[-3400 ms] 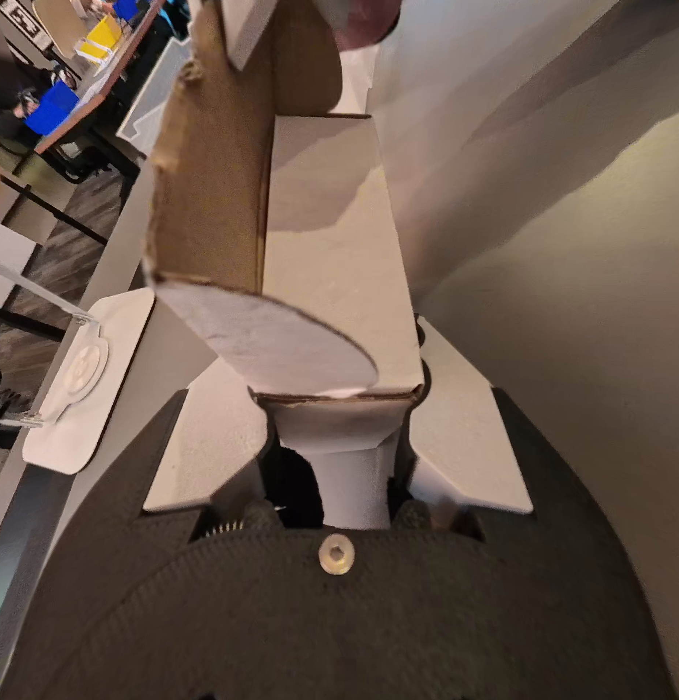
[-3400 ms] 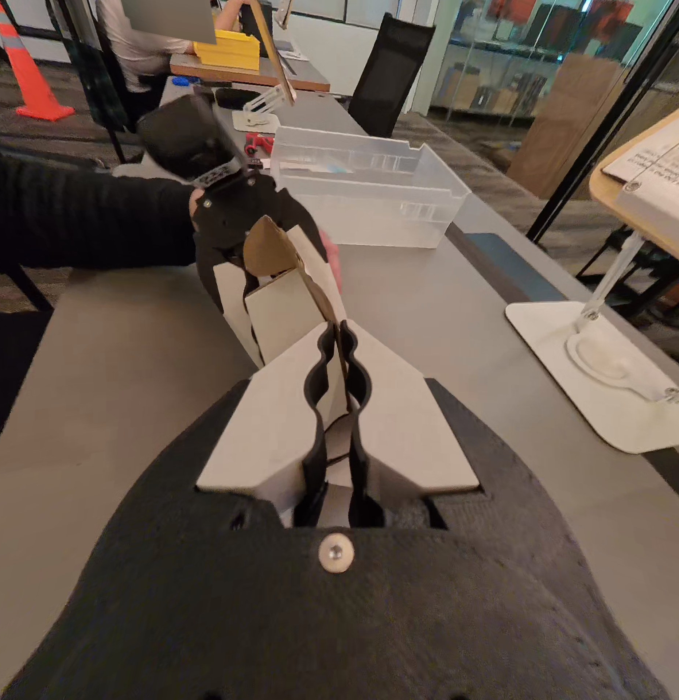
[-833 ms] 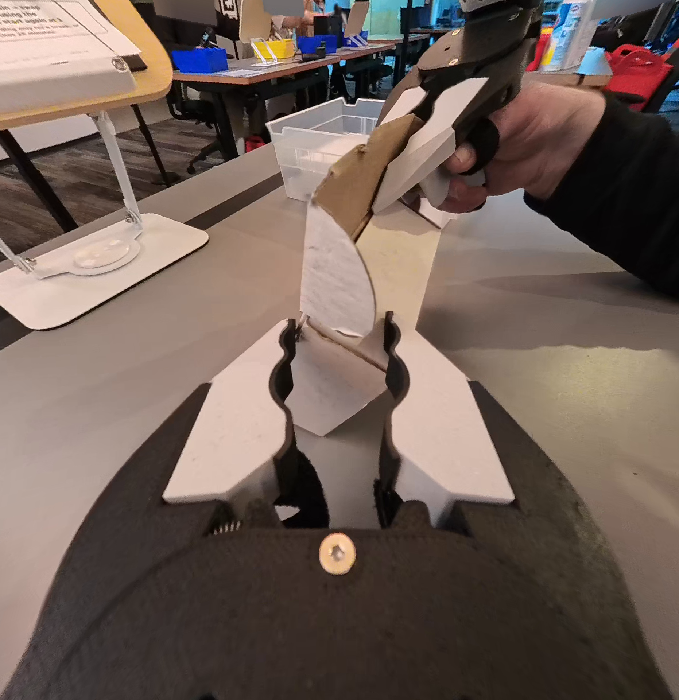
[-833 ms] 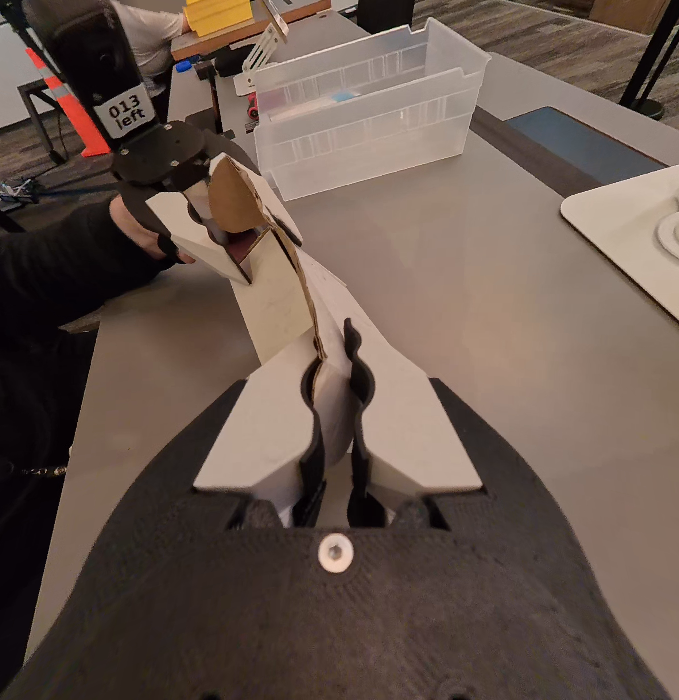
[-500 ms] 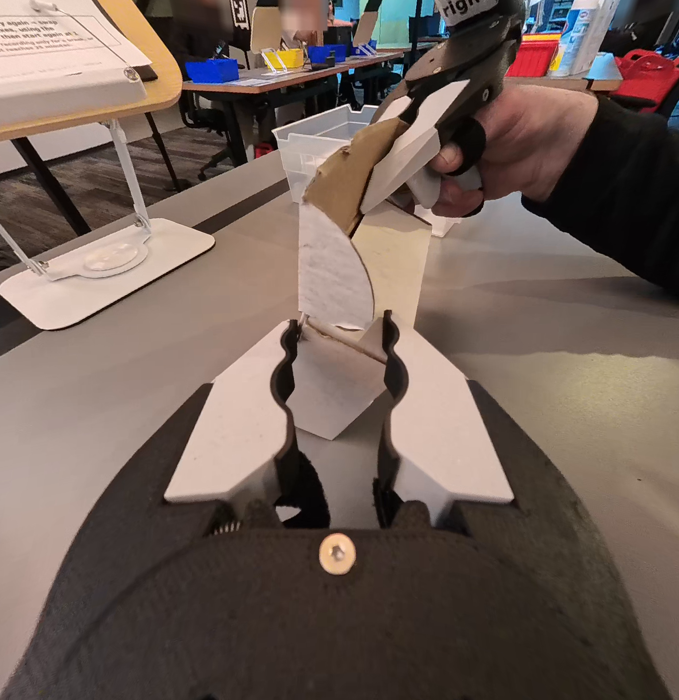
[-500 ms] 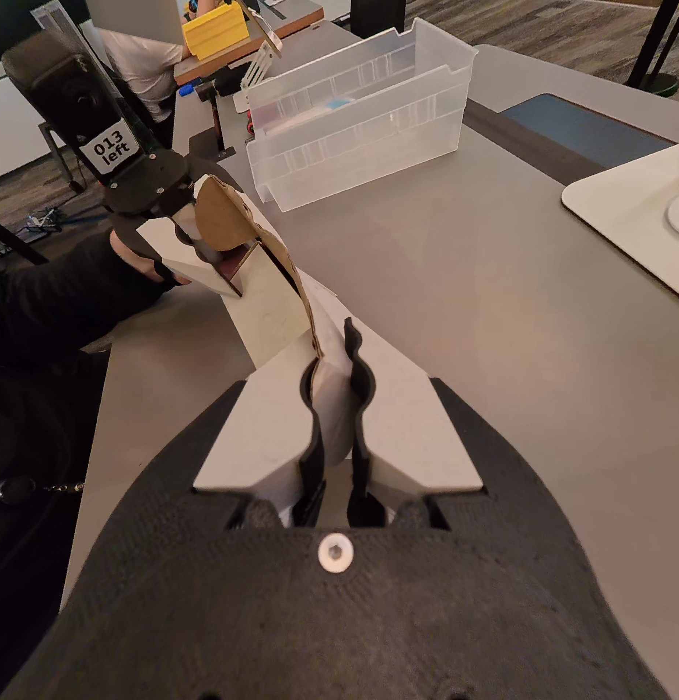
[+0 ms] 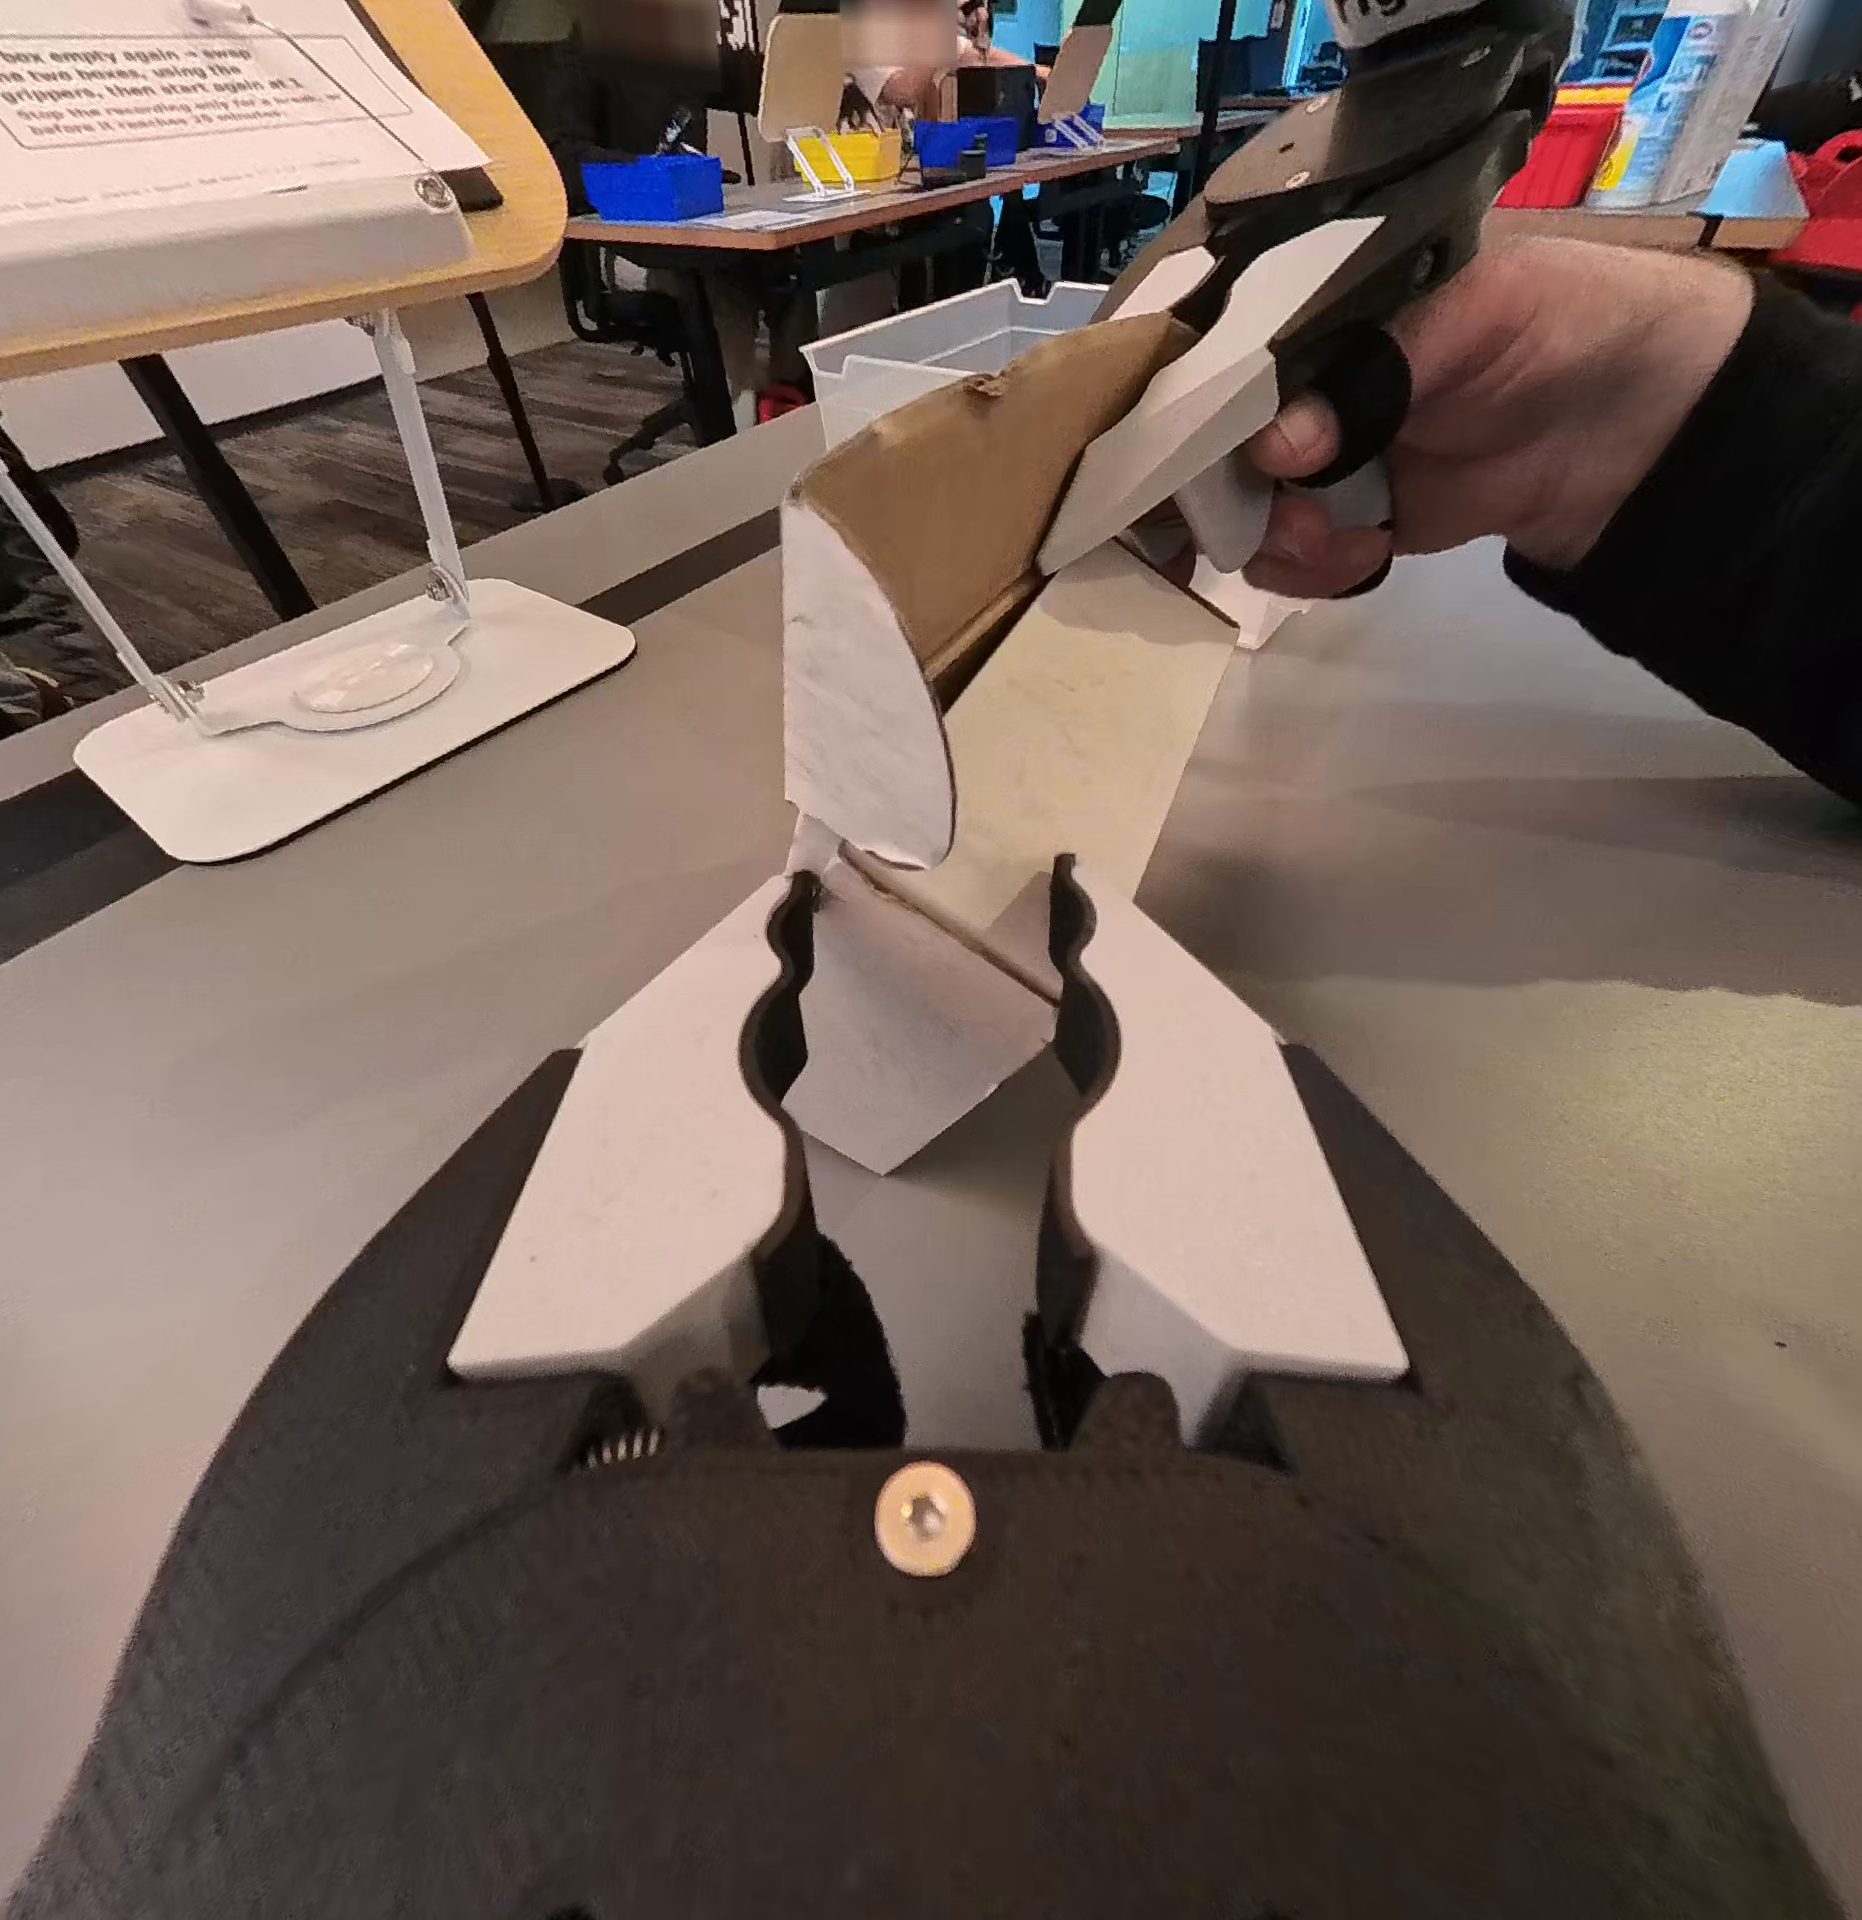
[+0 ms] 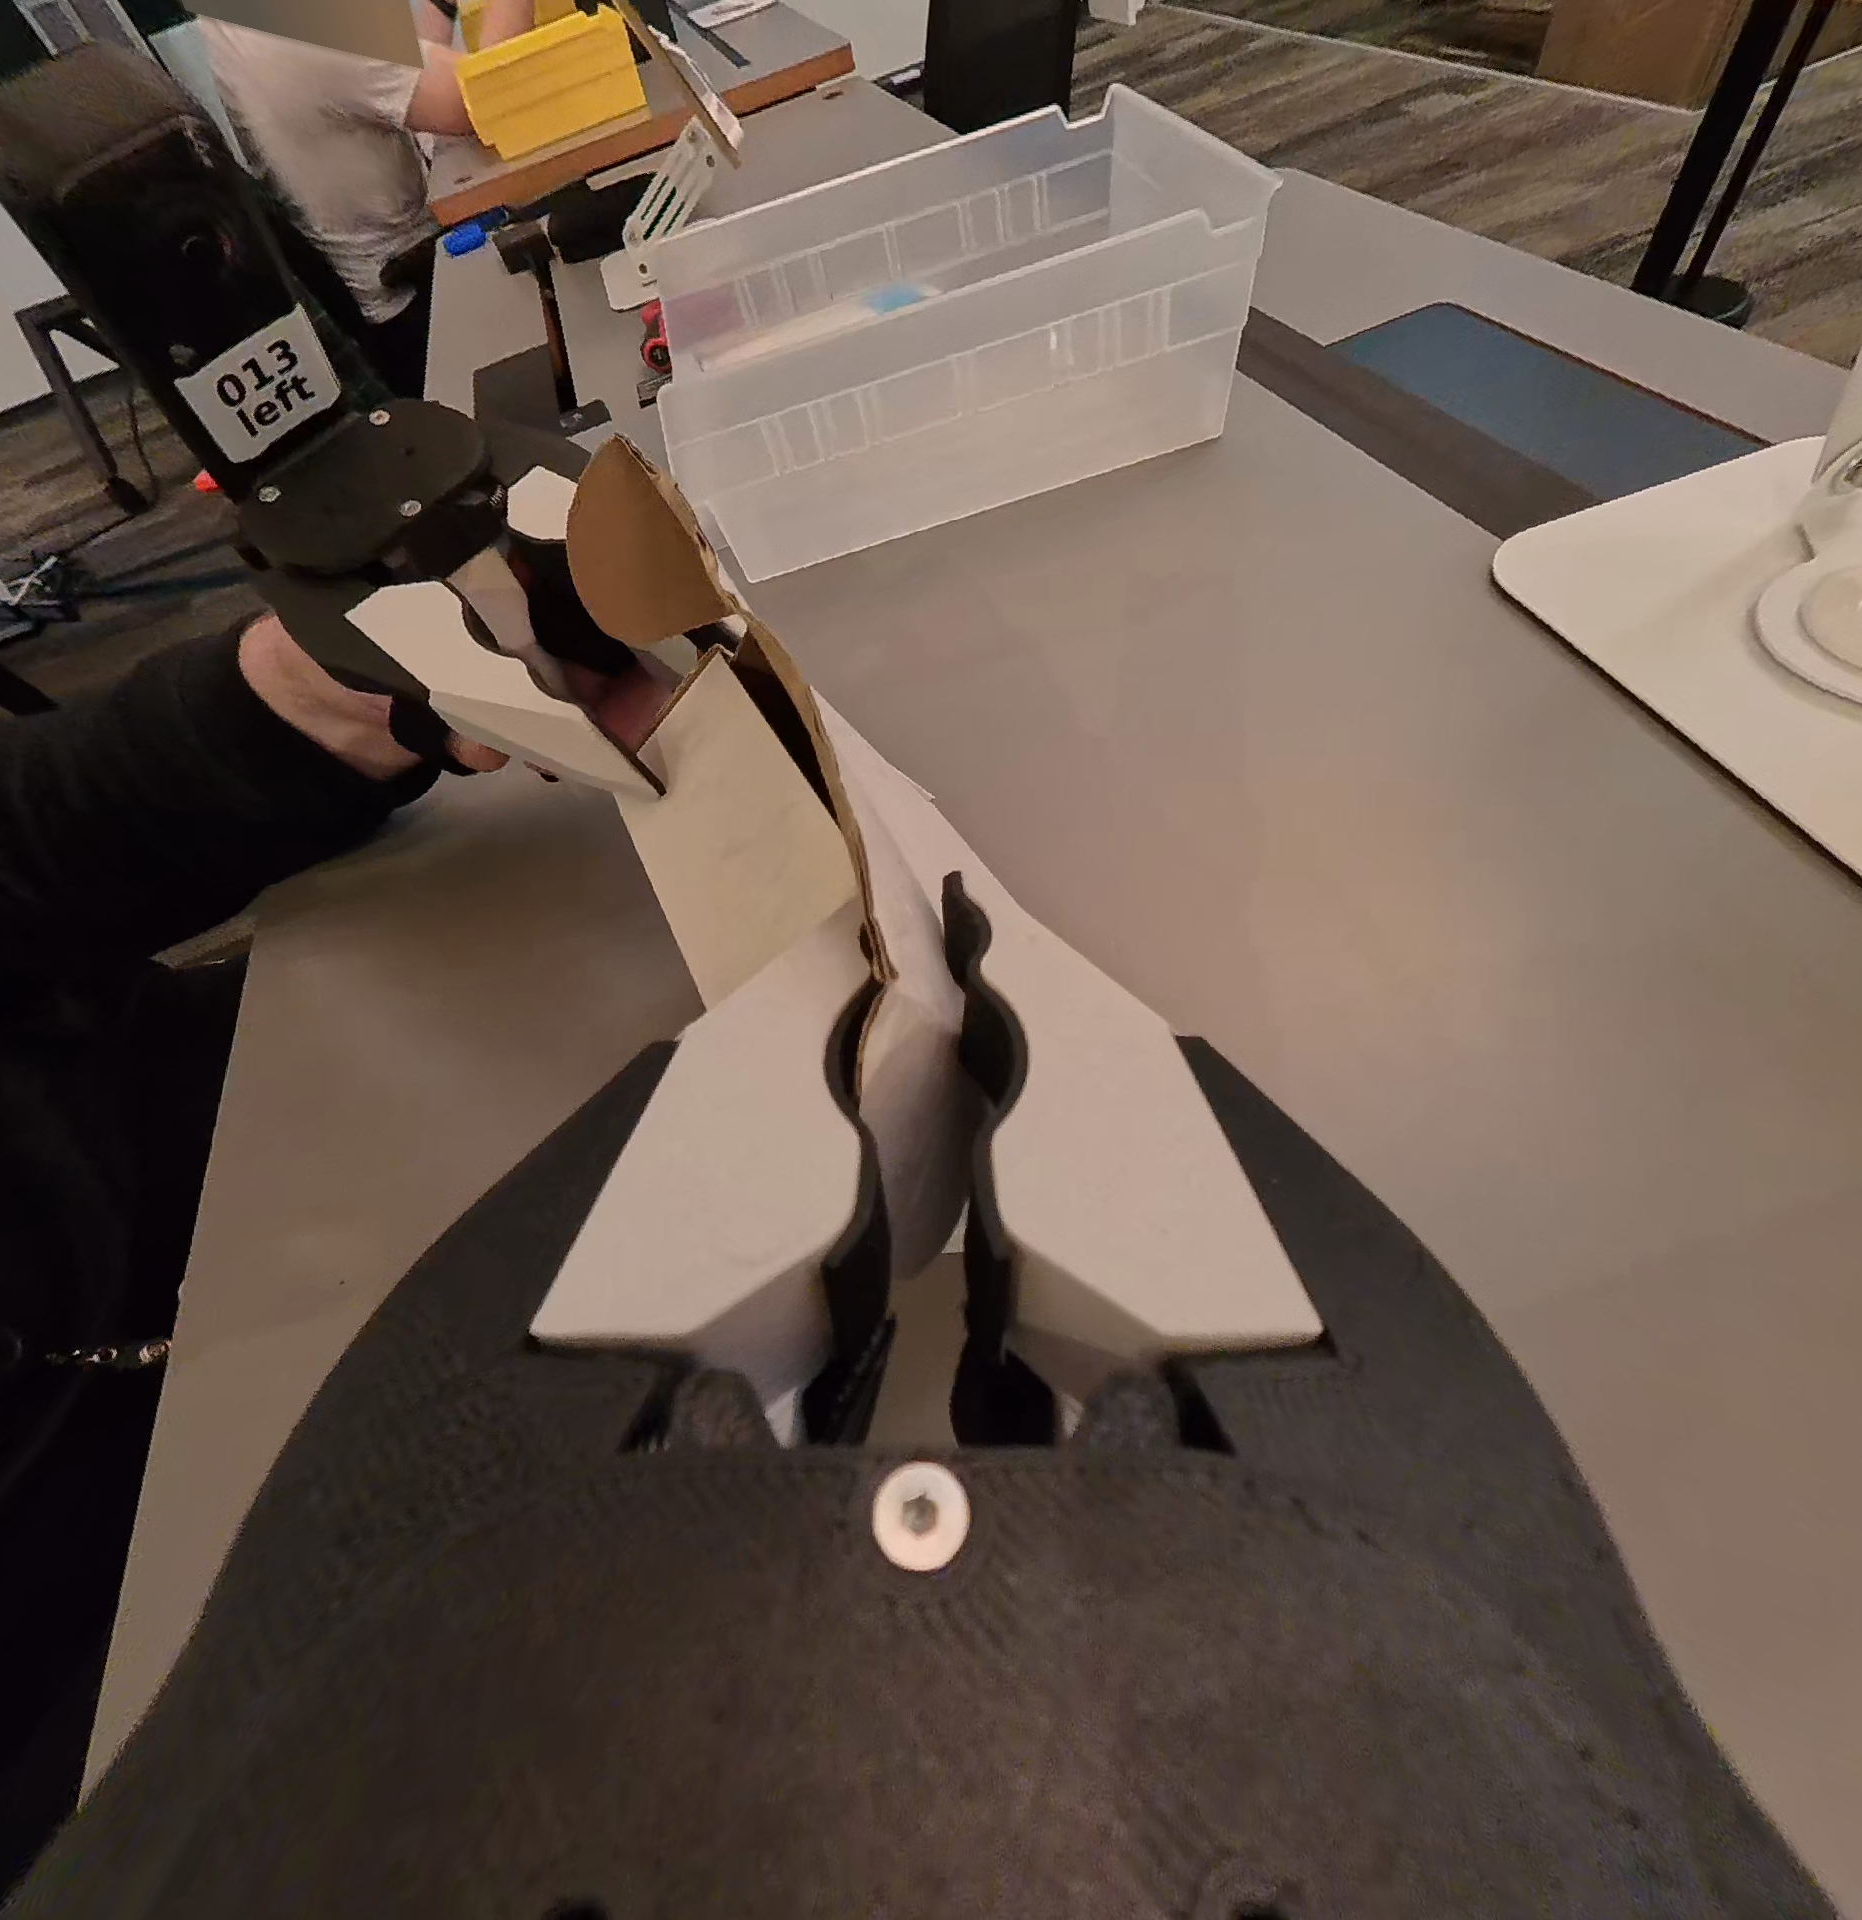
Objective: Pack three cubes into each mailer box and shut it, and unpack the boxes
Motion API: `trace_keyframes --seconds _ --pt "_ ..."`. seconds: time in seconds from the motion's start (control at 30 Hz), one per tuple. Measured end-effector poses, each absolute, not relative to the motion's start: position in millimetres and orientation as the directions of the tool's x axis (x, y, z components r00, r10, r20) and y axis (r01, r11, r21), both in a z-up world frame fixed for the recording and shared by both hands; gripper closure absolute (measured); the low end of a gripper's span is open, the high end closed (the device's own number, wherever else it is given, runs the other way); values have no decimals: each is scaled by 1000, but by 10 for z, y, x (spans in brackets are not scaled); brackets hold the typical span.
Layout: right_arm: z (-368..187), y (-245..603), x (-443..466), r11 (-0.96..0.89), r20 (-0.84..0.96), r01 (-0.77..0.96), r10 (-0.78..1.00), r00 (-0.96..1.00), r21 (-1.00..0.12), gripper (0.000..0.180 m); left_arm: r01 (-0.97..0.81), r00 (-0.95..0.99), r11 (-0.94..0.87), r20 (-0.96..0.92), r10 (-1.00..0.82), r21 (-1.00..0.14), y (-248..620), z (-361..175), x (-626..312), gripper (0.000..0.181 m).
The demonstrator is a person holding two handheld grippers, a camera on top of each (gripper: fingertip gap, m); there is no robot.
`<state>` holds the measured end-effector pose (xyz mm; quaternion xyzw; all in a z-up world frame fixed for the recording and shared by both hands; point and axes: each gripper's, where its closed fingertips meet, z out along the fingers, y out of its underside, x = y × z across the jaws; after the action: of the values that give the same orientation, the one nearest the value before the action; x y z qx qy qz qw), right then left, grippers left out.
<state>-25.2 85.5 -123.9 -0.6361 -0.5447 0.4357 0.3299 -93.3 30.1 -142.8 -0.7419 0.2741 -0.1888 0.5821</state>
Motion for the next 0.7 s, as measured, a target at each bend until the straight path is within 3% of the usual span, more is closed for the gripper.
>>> trace_keyframes --seconds 0.27,0.5,0.7 --pt "-1242 920 -281 -200 -218 470 976 18 -859 175 -248 762 -137 -106 -639 -959 272 -1442 -910 139" --pt "-1248 939 -244 -145 -243 565 965 -102 -812 176 -288 745 -109 -151 -650 -951 246 -1454 -856 143" --pt "-1228 1012 -277 -242 -329 516 941 -83 -822 176 -314 730 -85 -183 -658 -946 234 -1458 -819 144"
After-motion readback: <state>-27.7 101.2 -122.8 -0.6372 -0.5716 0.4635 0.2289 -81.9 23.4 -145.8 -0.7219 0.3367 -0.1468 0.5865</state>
